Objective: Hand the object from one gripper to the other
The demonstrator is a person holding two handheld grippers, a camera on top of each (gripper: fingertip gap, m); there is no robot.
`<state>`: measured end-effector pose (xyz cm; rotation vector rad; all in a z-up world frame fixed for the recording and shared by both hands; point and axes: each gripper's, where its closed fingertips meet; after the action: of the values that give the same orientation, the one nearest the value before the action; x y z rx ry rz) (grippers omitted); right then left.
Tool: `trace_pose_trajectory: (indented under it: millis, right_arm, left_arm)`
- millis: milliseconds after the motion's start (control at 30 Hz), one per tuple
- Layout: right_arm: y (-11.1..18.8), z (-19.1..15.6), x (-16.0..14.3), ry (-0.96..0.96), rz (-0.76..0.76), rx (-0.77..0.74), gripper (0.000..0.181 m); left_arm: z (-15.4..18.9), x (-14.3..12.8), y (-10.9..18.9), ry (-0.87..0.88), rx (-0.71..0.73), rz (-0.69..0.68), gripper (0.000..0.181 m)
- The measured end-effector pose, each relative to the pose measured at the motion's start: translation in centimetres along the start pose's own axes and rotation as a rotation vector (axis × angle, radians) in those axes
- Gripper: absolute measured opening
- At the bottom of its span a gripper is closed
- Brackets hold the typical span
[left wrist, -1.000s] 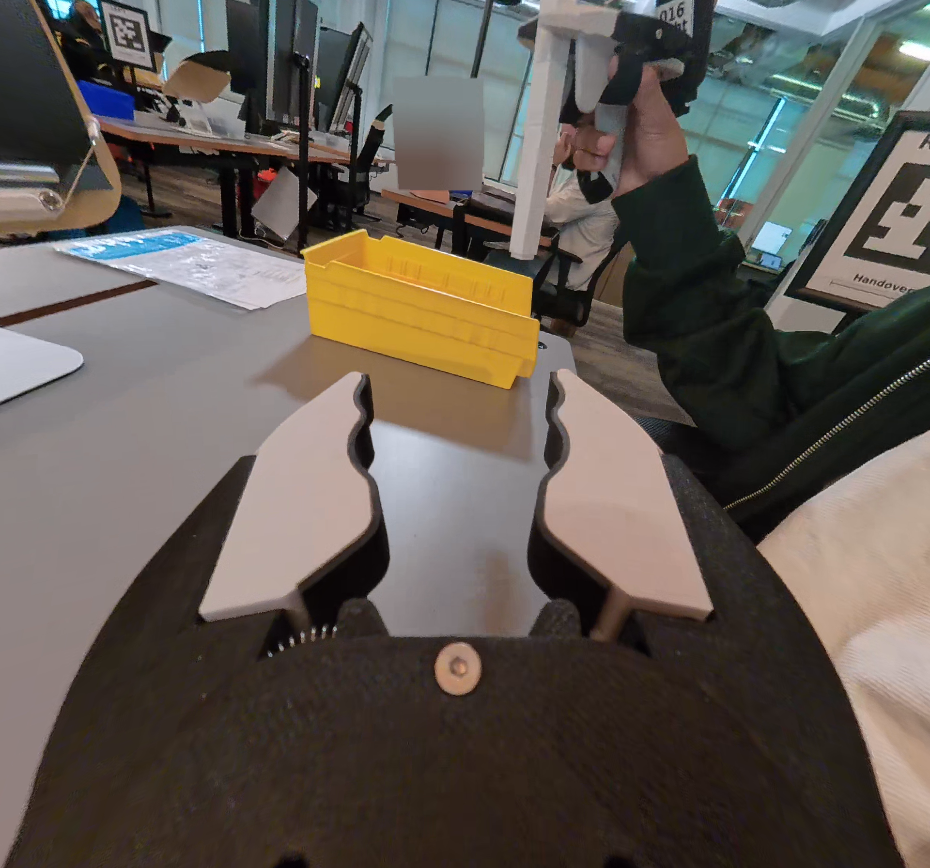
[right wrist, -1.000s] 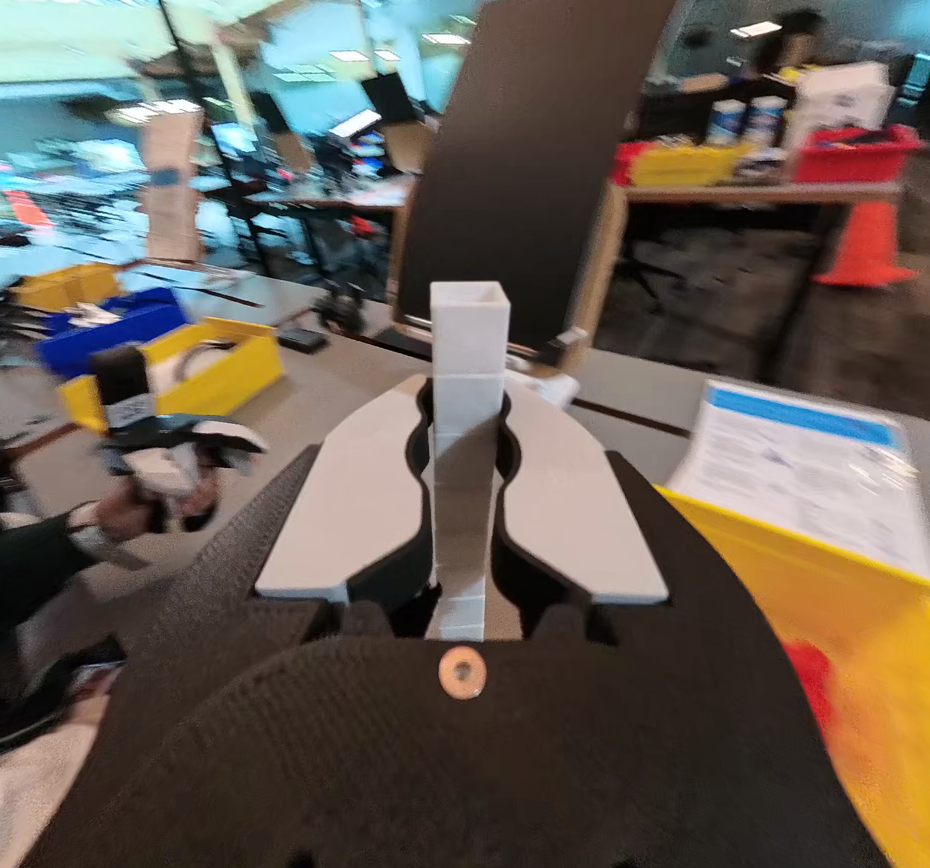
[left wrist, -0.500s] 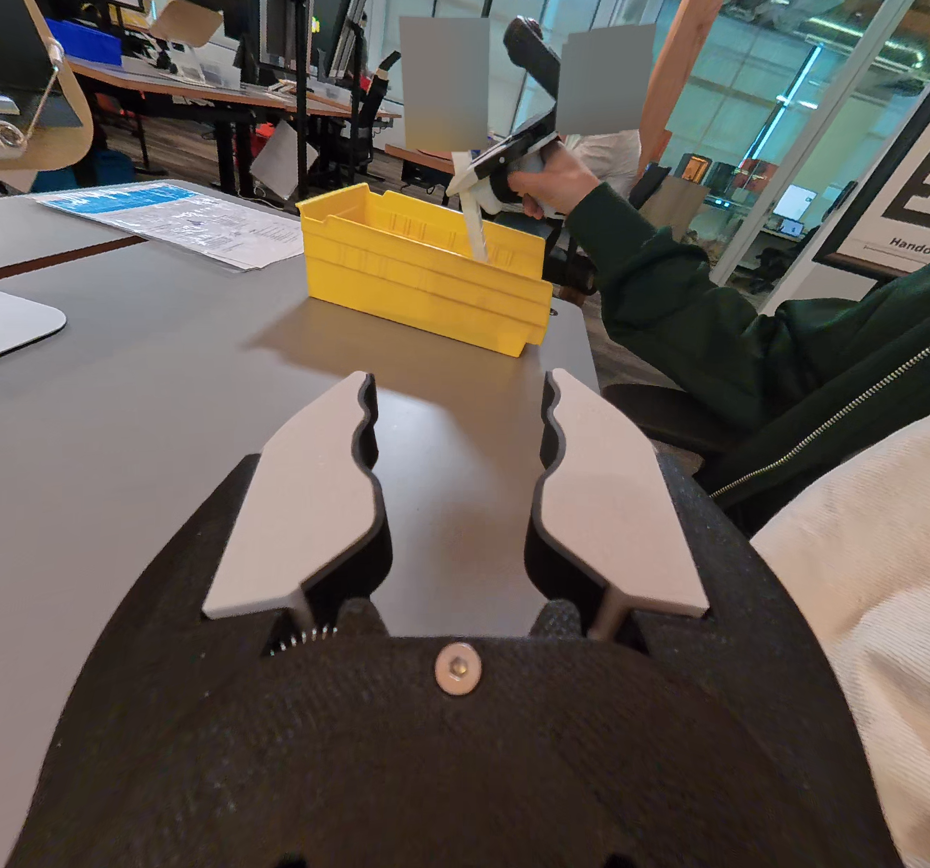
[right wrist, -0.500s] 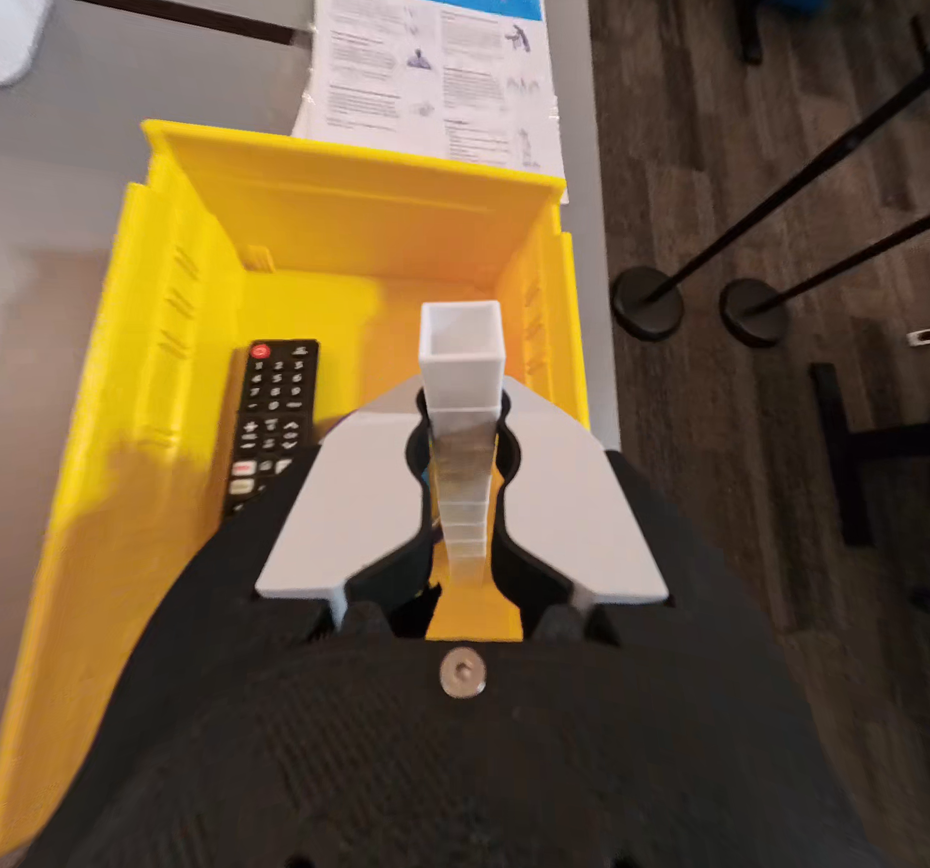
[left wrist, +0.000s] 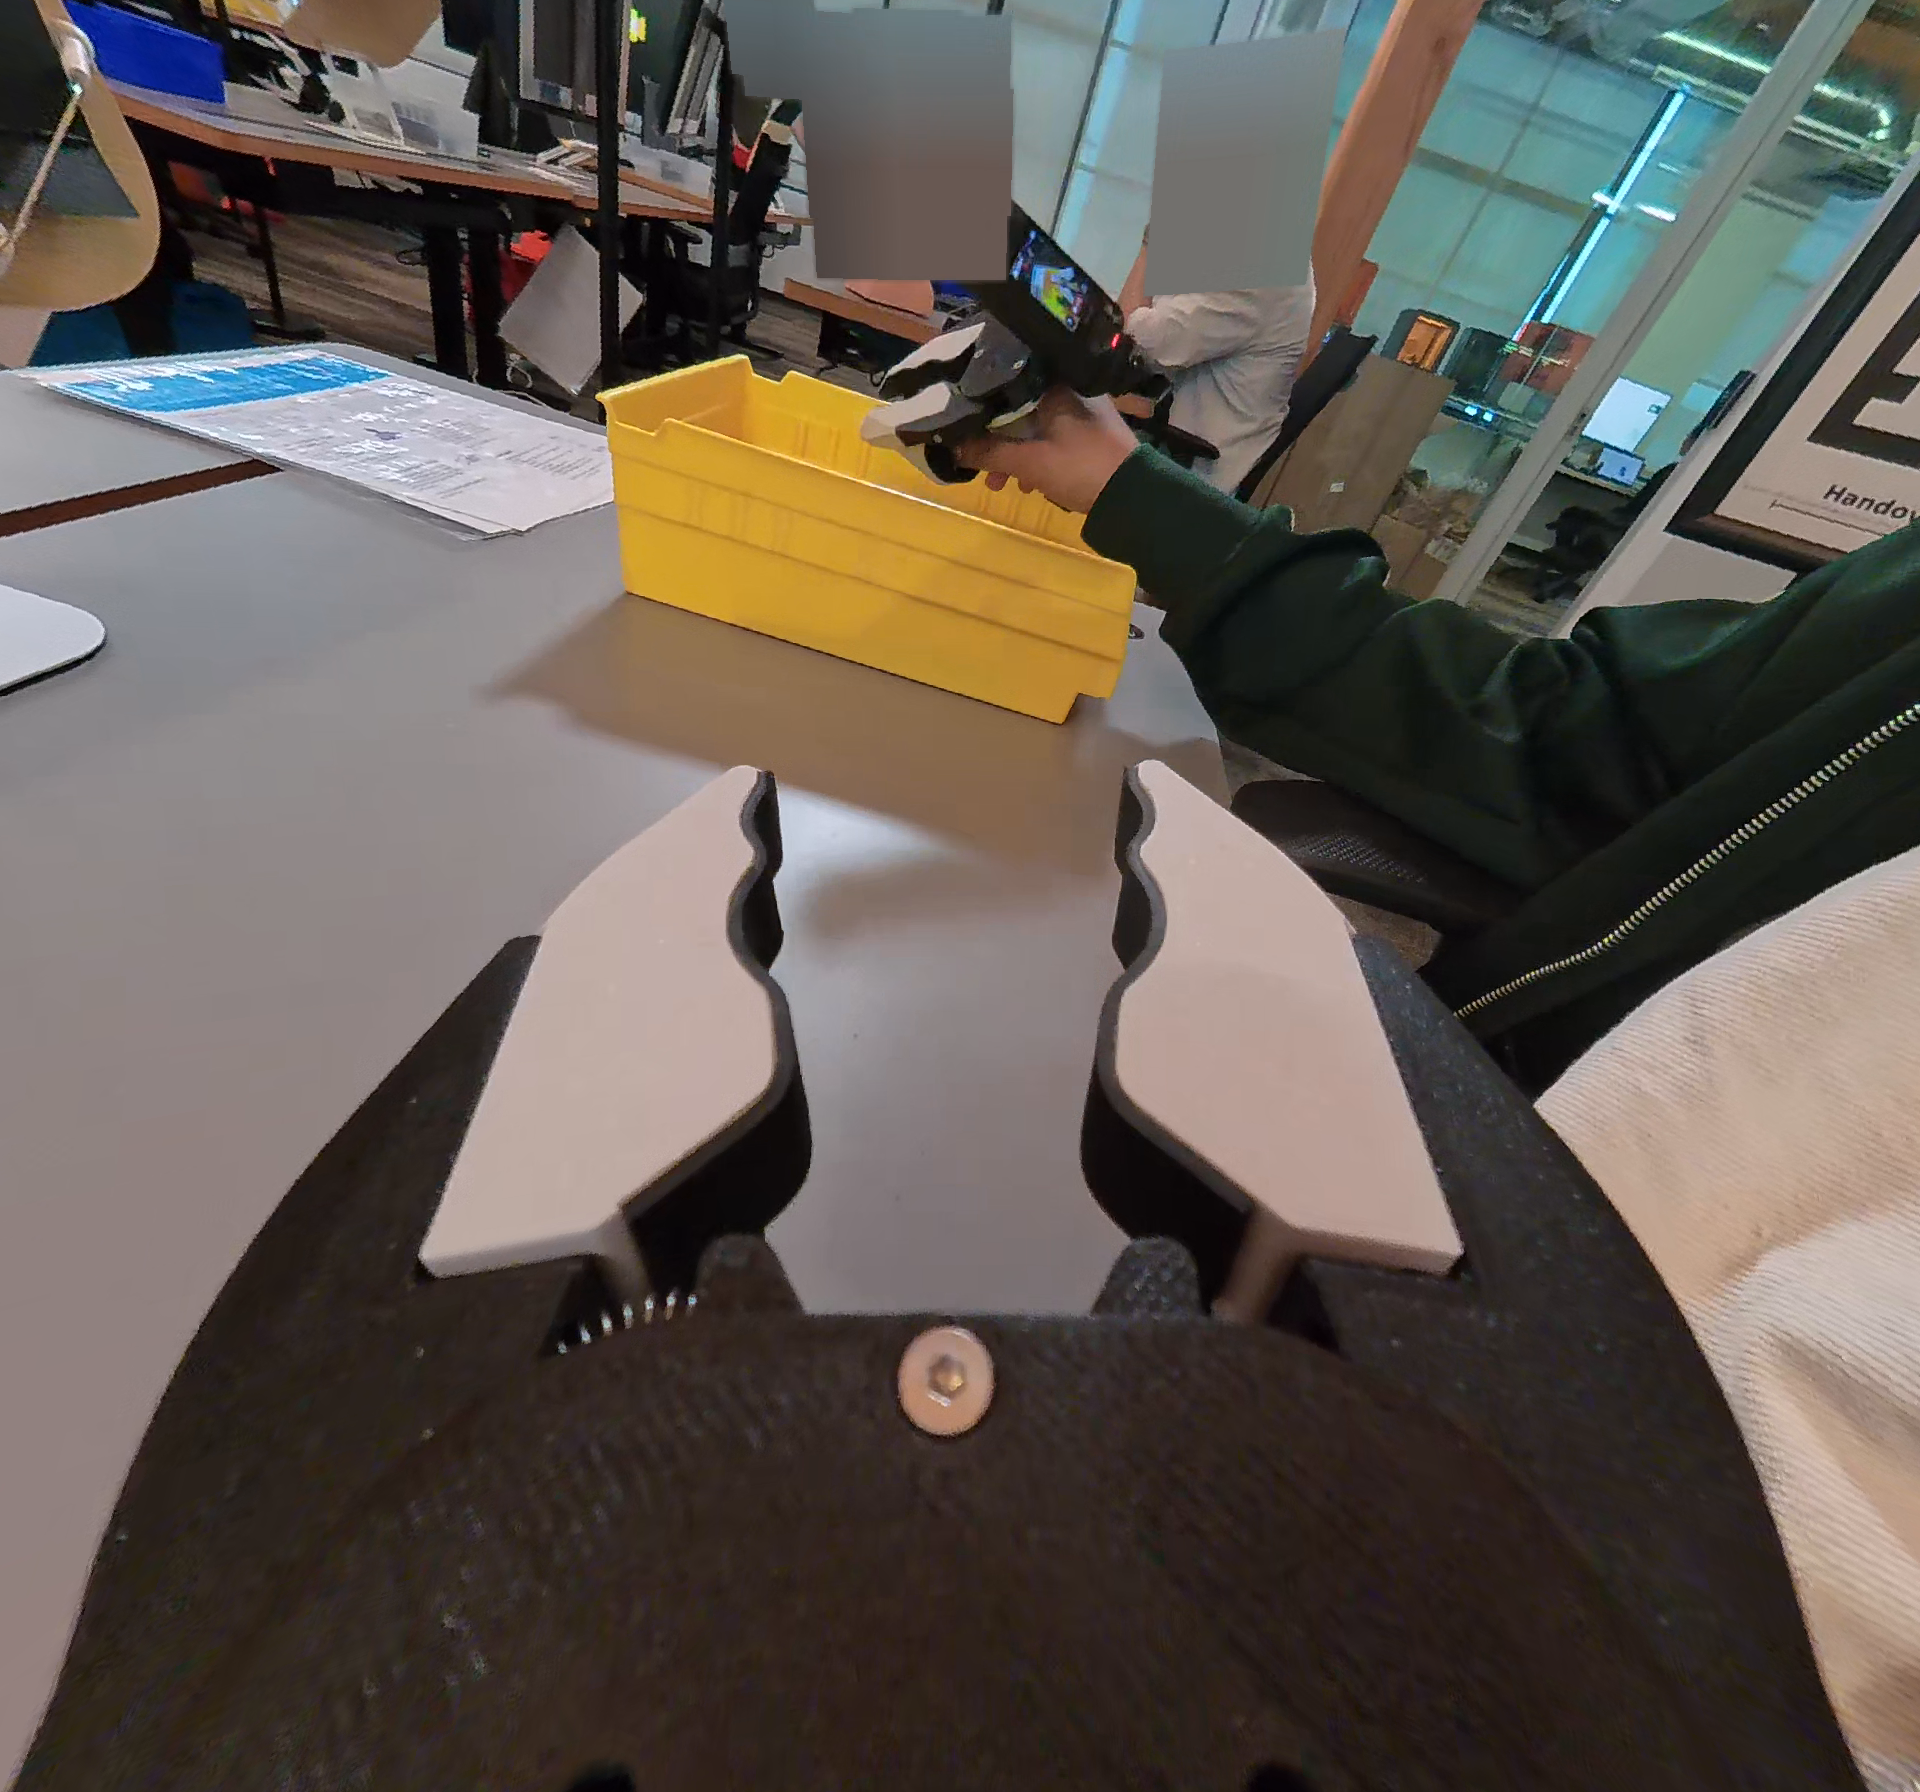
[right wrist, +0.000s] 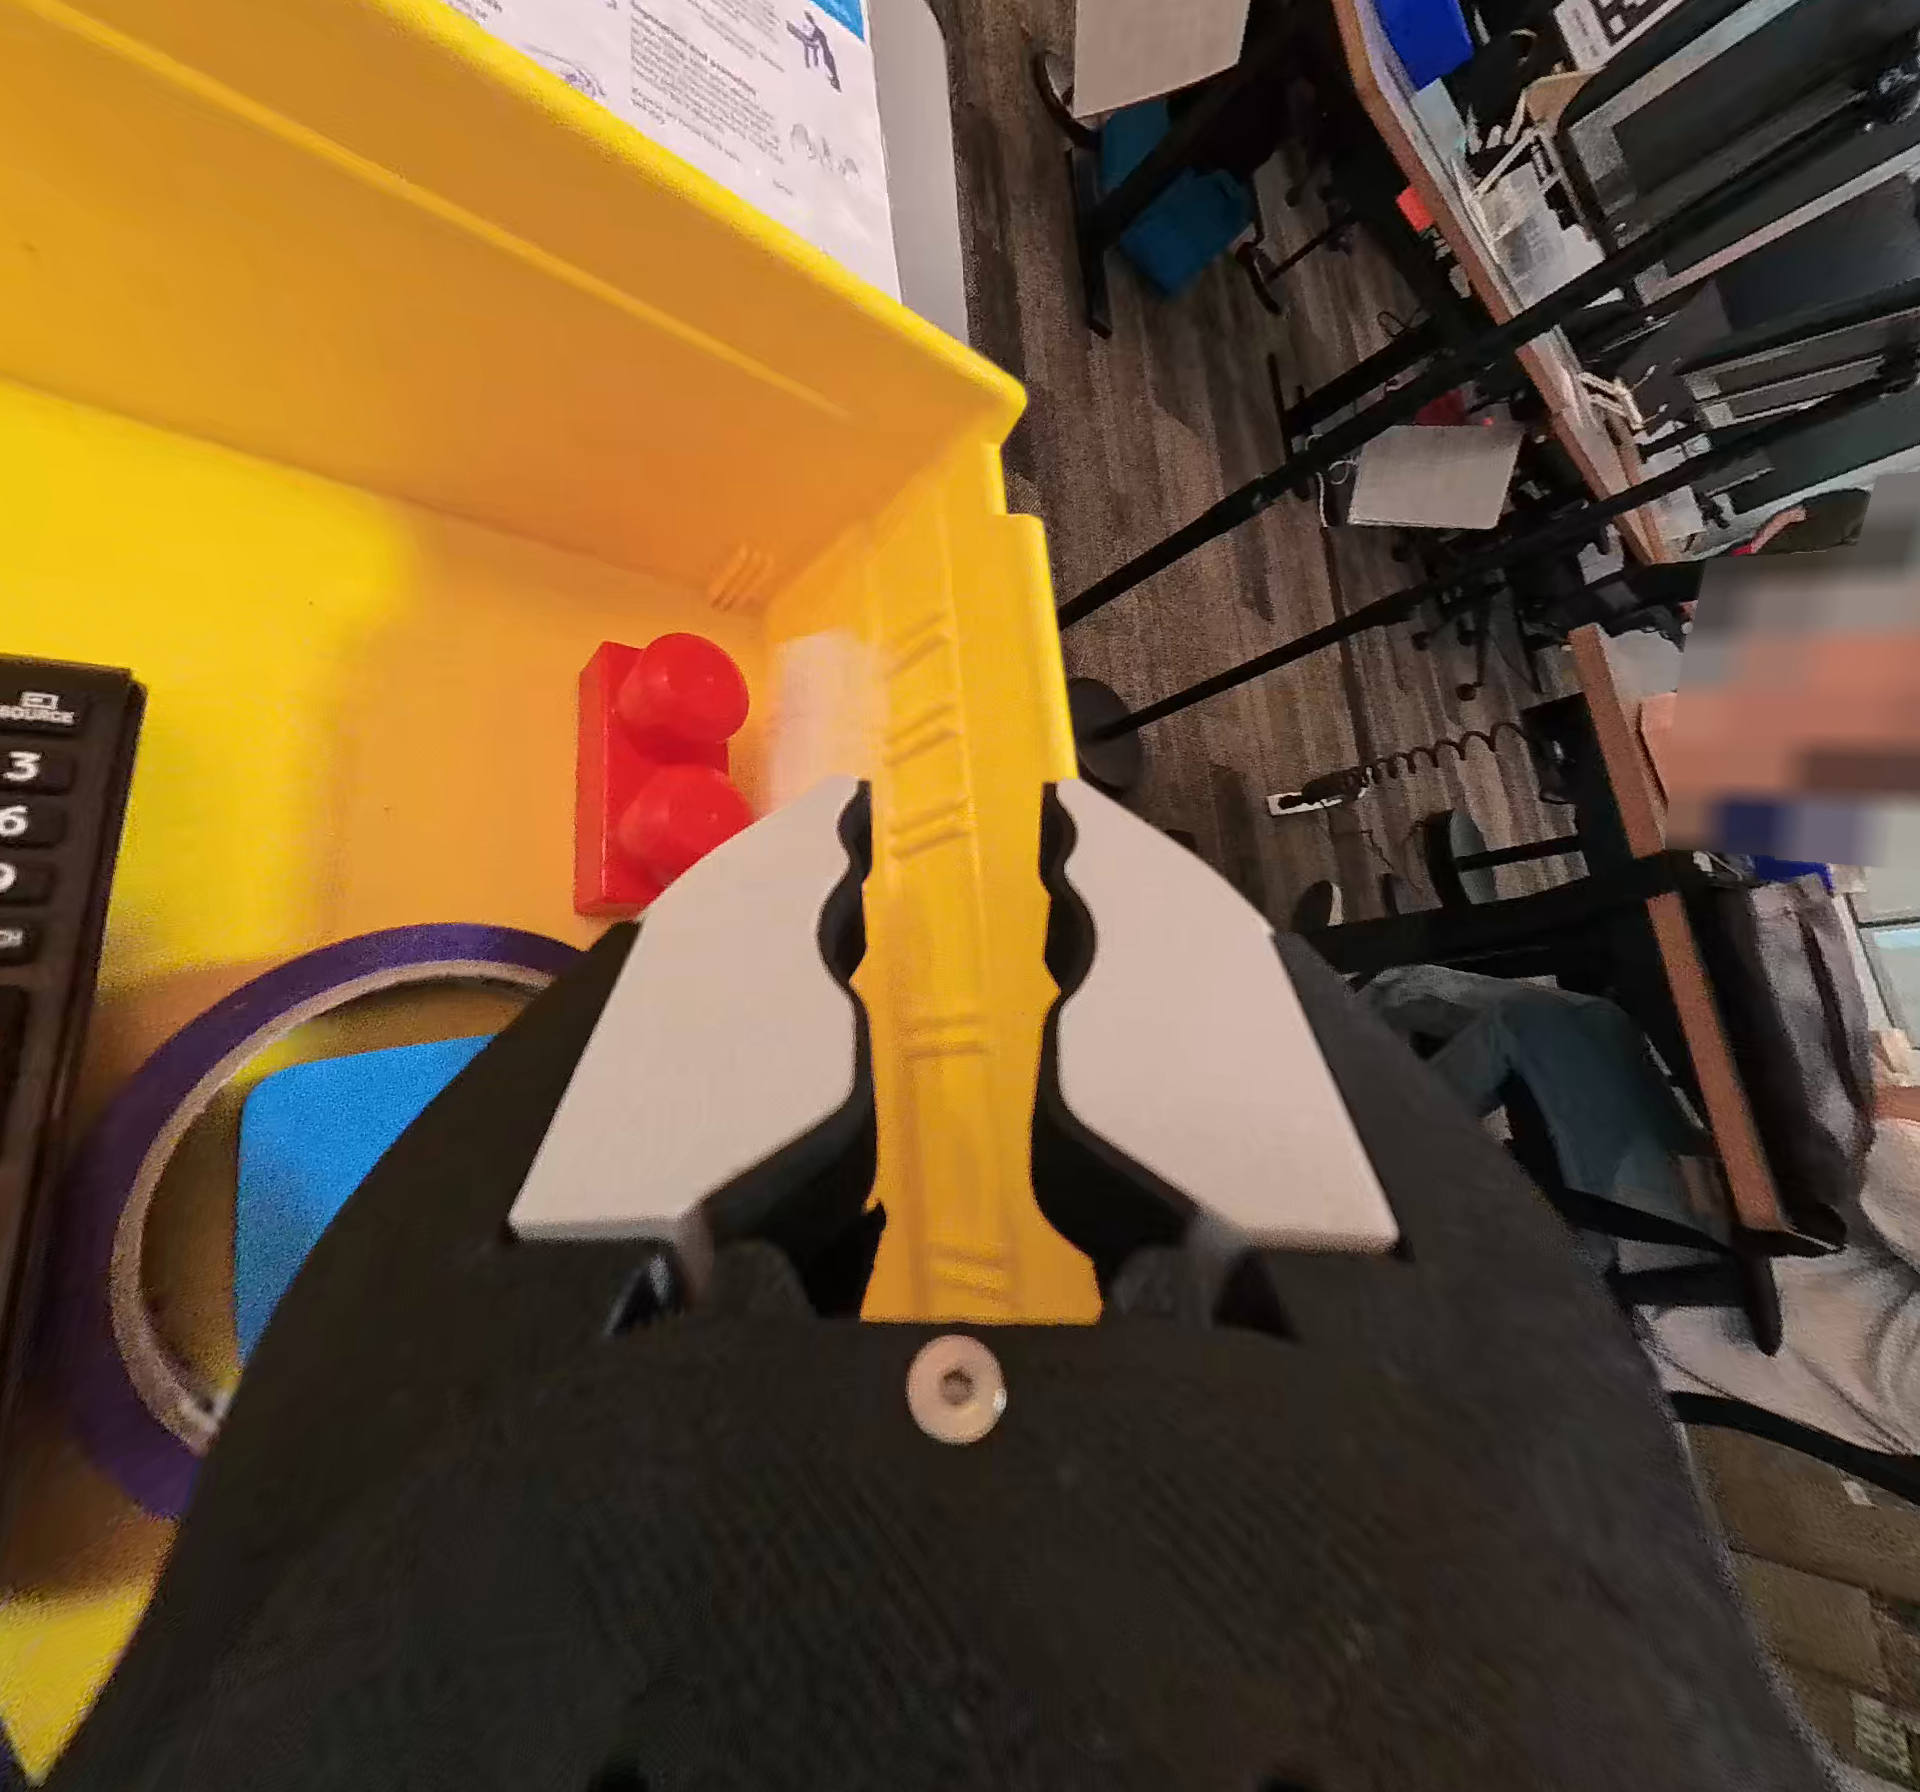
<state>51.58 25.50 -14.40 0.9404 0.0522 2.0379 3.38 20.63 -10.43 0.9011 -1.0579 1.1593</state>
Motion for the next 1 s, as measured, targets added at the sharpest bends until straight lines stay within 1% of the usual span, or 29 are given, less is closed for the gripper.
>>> trace_pose_trajectory:
  millis: [133, 200, 233, 267, 333, 367, 433, 500, 567, 633, 667, 700, 767, 800, 833, 867, 900, 933, 1000]
  right_arm:
    - [0.2, 0.0, 0.0, -0.044, 0.010, 0.038, 0.038]
    - [1.1, 0.6, 1.1, -0.102, 0.054, 0.058, 0.040]
    - [1.9, 0.9, 2.3, -0.147, 0.098, 0.083, 0.040]
    - [3.0, 1.1, 3.8, -0.199, 0.156, 0.121, 0.041]
    - [6.3, 1.3, 7.5, -0.300, 0.294, 0.212, 0.042]
    - [8.3, 1.2, 9.5, -0.346, 0.365, 0.272, 0.043]
    - [13.3, -0.2, 13.7, -0.430, 0.513, 0.445, 0.048]
    - [19.2, -3.2, 17.5, -0.507, 0.651, 0.684, 0.055]
    - [24.9, -7.3, 20.2, -0.590, 0.748, 0.947, 0.058]
    - [29.2, -12.6, 21.2, -0.619, 0.763, 1.175, 0.056]
    - [30.7, -15.4, 21.2, -0.619, 0.757, 1.246, 0.053]
    - [31.6, -18.3, 20.8, -0.601, 0.747, 1.283, 0.051]
    - [32.3, -23.9, 19.3, -0.537, 0.696, 1.287, 0.050]
    - [32.4, -26.1, 18.4, -0.527, 0.680, 1.276, 0.046]
    - [32.9, -28.1, 17.5, -0.513, 0.667, 1.288, 0.046]
    - [33.5, -30.0, 16.6, -0.476, 0.620, 1.314, 0.047]
    - [34.2, -31.4, 16.0, -0.431, 0.575, 1.335, 0.047]
    - [34.9, -32.2, 15.6, -0.390, 0.571, 1.339, 0.048]
    - [35.4, -33.0, 14.9, -0.315, 0.605, 1.270, 0.047]
  left_arm:
    - [0.0, 0.0, 0.0, 0.000, 0.001, 0.001, 0.063]
    - [-0.1, 0.0, 0.0, 0.002, 0.002, 0.000, 0.063]
    - [-0.1, 0.0, 0.0, 0.003, 0.004, 0.001, 0.063]
    - [-0.2, 0.0, 0.1, 0.006, 0.006, 0.002, 0.063]
    - [-0.4, -0.1, 0.1, 0.013, 0.008, 0.006, 0.063]
    - [-0.5, -0.1, 0.1, 0.016, 0.010, 0.009, 0.063]
    - [-0.8, -0.2, 0.2, 0.021, 0.019, 0.012, 0.062]
    - [-1.1, -0.3, 0.3, 0.027, 0.037, 0.017, 0.062]
    - [-1.5, -0.5, 0.6, 0.042, 0.061, 0.031, 0.060]
    - [-1.5, -0.4, 1.0, 0.066, 0.080, 0.065, 0.059]
    - [-1.5, -0.4, 1.3, 0.073, 0.086, 0.075, 0.059]
    - [-1.5, -0.6, 1.6, 0.071, 0.098, 0.071, 0.059]
    - [-2.0, -1.2, 2.3, 0.043, 0.142, 0.033, 0.057]
    - [-2.5, -1.7, 2.7, 0.025, 0.173, 0.001, 0.056]
    - [-3.0, -2.3, 3.2, 0.007, 0.205, -0.033, 0.055]
    - [-3.5, -2.9, 3.8, -0.017, 0.239, -0.069, 0.054]
    - [-4.1, -3.4, 4.4, -0.046, 0.275, -0.107, 0.053]
    - [-4.7, -3.9, 5.0, -0.071, 0.306, -0.142, 0.051]
    - [-5.8, -4.4, 6.2, -0.103, 0.348, -0.186, 0.048]
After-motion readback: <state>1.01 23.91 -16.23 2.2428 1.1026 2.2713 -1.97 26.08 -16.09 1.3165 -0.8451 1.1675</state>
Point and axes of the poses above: each gripper's, where its closed fingertips meet, y back along the fingers, x out of its top, z = x × y across the jaws, and after that the axes turned 9 degrees about -x, right-handed
